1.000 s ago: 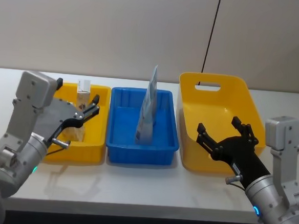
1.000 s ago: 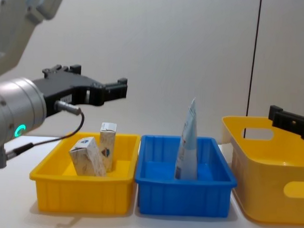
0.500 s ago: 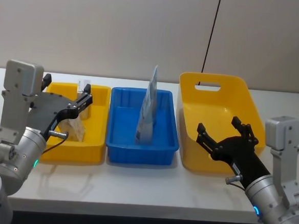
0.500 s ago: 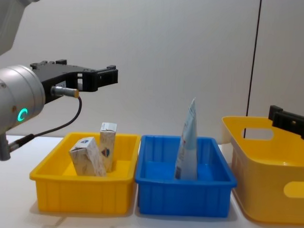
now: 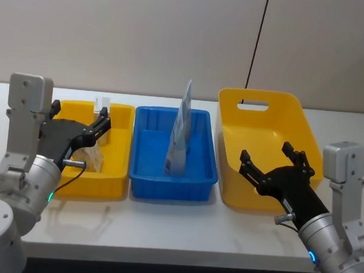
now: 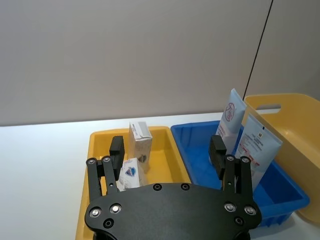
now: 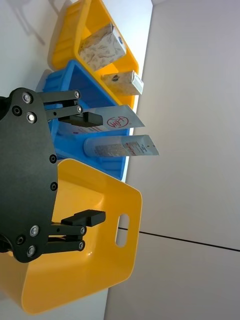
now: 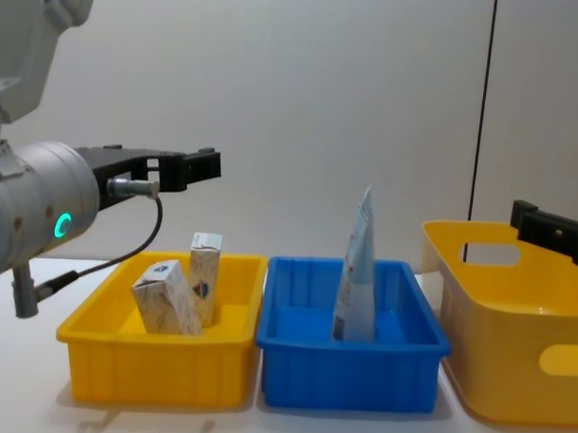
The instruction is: Bimanual collaborative sorting of washing and personal care products
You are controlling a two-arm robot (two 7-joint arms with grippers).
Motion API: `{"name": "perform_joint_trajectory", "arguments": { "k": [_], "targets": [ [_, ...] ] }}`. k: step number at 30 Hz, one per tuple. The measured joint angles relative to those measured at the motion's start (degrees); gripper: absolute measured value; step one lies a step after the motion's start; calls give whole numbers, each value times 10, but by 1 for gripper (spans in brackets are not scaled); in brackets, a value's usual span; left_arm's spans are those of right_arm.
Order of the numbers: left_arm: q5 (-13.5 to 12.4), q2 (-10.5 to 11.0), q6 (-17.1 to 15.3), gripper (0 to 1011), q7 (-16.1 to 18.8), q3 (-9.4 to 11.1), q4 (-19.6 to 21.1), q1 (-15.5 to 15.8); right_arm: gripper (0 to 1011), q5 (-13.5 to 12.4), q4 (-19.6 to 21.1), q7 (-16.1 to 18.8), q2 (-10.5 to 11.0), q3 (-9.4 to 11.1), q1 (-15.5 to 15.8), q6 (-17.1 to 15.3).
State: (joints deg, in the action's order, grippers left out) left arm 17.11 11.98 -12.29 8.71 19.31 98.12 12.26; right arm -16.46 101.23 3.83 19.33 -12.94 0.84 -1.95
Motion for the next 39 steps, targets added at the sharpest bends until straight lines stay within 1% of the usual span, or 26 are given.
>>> {"name": "perform_joint_trajectory", "arguments": {
  "k": [8, 20, 29, 39],
  "targets": [
    [4, -14, -29, 1001, 3, -2, -20, 12, 1002, 0, 0, 0, 0, 0, 0, 0],
    [8, -23, -70, 1001, 0, -2, -47, 24, 1002, 0, 0, 0, 0, 0, 0, 0],
    [11, -26, -86, 1001, -8, -5, -68, 28, 1002, 0, 0, 0, 0, 0, 0, 0],
    [18, -27, -90, 1001, -22, -18, -97, 36, 1002, 0, 0, 0, 0, 0, 0, 0]
  ]
}}
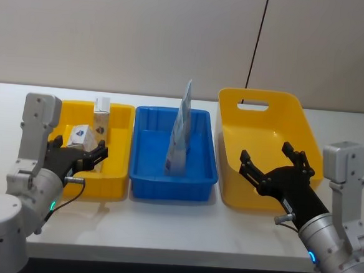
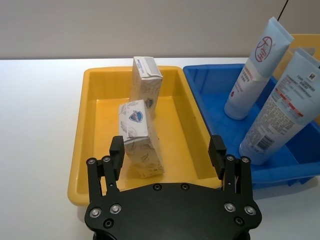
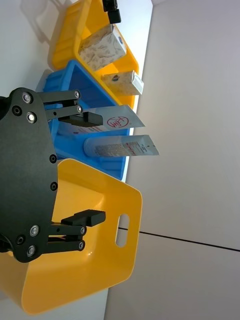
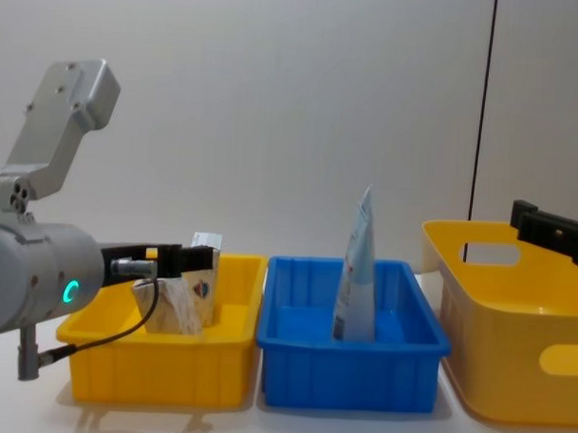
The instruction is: Bimanual collaborative sorting of washing and personal care products
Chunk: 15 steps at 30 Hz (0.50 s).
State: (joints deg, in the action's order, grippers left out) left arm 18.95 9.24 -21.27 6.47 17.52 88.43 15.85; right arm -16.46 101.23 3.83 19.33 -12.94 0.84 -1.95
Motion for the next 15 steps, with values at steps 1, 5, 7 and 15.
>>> {"name": "perform_joint_trajectory", "arguments": {
  "k": [1, 5, 7, 15],
  "targets": [
    [1, 0, 0, 1001, -1, -1, -2, 1, 1002, 0, 0, 0, 0, 0, 0, 0],
    [4, 0, 4, 1001, -10, -7, -18, 6, 1002, 0, 0, 0, 0, 0, 0, 0],
    [6, 0, 5, 1001, -13, -10, -23, 7, 1002, 0, 0, 0, 0, 0, 0, 0],
    [13, -4, 18, 1001, -29, -20, -54, 18, 1002, 0, 0, 0, 0, 0, 0, 0]
  ]
}}
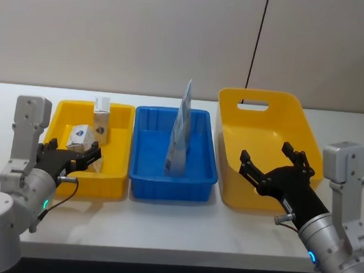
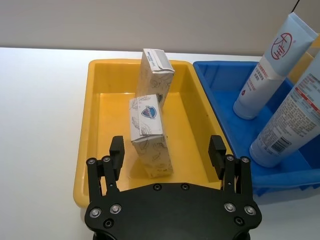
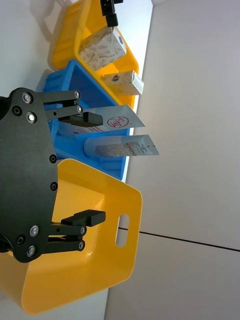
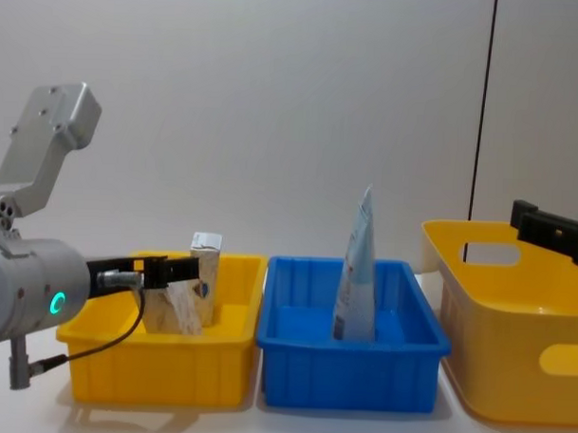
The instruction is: Bimanual collaborative sorting of washing and personal care products
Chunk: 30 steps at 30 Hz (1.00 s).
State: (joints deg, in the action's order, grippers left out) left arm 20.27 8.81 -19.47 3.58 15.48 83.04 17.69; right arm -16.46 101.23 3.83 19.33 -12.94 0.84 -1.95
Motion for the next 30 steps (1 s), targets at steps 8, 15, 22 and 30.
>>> {"name": "perform_joint_trajectory", "arguments": {
  "k": [8, 15, 22, 30],
  "targets": [
    [4, -5, 12, 1001, -15, -5, -32, 14, 1002, 0, 0, 0, 0, 0, 0, 0],
    [5, -11, 25, 1001, -30, -8, -65, 32, 1002, 0, 0, 0, 0, 0, 0, 0],
    [5, -15, 36, 1001, -45, -10, -93, 47, 1002, 0, 0, 0, 0, 0, 0, 0],
    [5, -18, 44, 1001, -58, -11, -120, 60, 1002, 0, 0, 0, 0, 0, 0, 0]
  ]
}}
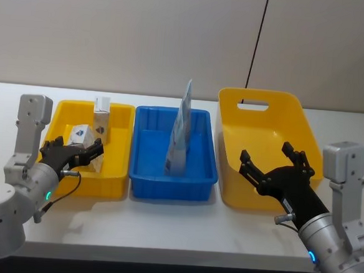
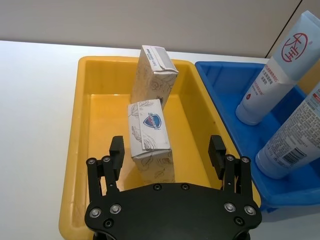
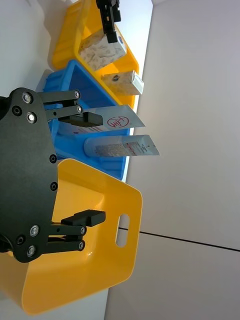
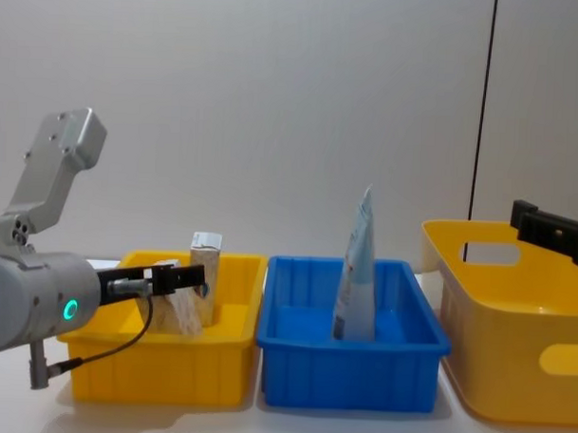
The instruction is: Bimanual collaborative sorting of washing and personal care products
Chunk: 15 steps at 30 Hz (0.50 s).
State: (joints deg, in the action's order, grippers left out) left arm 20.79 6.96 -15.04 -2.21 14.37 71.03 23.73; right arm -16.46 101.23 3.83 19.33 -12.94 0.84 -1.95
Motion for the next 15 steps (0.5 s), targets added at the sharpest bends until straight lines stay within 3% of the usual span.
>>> {"name": "perform_joint_trajectory", "arguments": {
  "k": [15],
  "targets": [
    [-4, -7, 10, 1001, -22, 0, -46, 24, 1002, 0, 0, 0, 0, 0, 0, 0]
  ]
}}
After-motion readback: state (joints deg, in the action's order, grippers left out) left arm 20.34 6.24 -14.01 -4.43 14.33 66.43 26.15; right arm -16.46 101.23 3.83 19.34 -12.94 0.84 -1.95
